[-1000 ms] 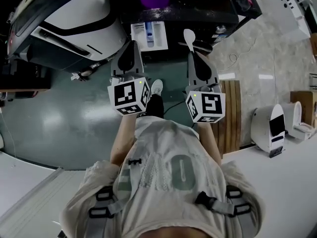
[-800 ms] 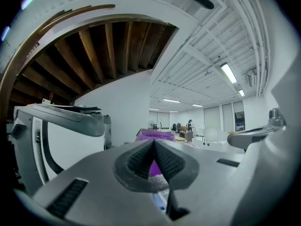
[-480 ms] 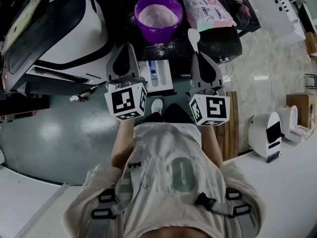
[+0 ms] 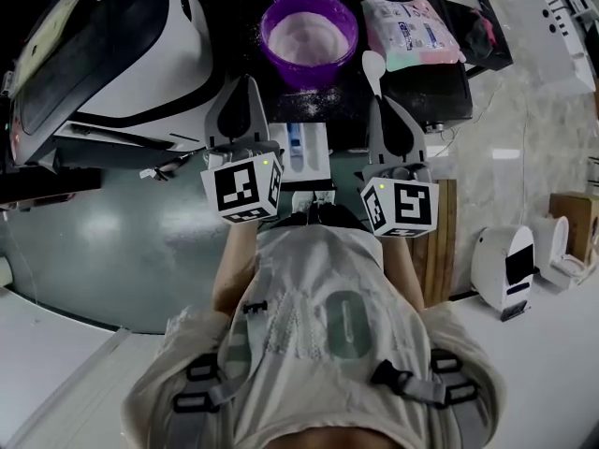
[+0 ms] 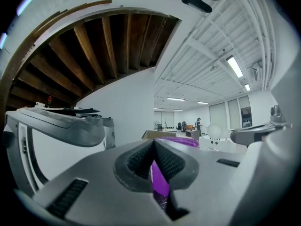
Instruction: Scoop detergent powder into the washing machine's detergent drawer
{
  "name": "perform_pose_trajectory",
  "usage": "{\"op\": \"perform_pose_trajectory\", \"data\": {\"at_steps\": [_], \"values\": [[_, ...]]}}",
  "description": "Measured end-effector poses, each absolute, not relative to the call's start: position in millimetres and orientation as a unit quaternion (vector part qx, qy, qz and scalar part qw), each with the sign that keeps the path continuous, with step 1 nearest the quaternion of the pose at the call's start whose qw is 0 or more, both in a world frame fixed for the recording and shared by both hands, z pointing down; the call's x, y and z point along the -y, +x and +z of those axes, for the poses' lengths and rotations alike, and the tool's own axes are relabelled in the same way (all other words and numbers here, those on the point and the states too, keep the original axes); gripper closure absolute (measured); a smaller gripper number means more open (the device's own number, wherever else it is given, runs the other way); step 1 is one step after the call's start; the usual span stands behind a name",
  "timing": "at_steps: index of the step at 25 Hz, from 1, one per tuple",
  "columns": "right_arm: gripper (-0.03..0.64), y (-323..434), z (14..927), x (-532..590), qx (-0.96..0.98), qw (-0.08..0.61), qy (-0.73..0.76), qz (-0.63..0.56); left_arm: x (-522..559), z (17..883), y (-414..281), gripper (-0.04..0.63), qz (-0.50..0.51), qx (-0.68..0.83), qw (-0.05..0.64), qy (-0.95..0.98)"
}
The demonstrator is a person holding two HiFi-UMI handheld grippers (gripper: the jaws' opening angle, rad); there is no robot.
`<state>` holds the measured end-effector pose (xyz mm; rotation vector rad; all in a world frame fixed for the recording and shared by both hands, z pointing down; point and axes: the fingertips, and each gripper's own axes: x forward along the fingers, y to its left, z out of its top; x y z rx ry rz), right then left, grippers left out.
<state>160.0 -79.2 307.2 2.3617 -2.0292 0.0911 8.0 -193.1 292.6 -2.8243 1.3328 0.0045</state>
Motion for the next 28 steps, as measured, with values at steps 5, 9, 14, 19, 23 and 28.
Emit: {"op": "perform_pose_trajectory", "data": {"at_steps": [5, 9, 14, 19, 23, 28], "values": [[0.607, 167, 308, 80, 0.65, 0.008, 0.759, 0.033, 195, 289, 15, 0.575, 0.001, -0.426, 0.014, -0.904], [0.607, 170, 303, 83, 0.654, 0.007, 0.756, 0.03, 197, 288, 19, 0.575, 0.002, -0.427, 0.017, -0.904], [0.607, 172, 280, 107, 0.696, 0.042, 0.717, 0.013, 203, 285, 19, 0.575, 0.004, -0.433, 0.022, -0.901], [0.607, 168, 258, 142, 0.745, 0.097, 0.659, -0.022, 210, 284, 8, 0.575, -0.002, -0.444, 0.03, -0.895], [0.607, 170, 258, 171, 0.777, 0.19, 0.597, -0.055, 212, 291, 3, 0.575, -0.004, -0.458, 0.034, -0.888], [0.607, 167, 279, 205, 0.799, 0.331, 0.493, -0.092, 218, 305, -8, 0.575, -0.015, -0.478, 0.012, -0.878]]}}
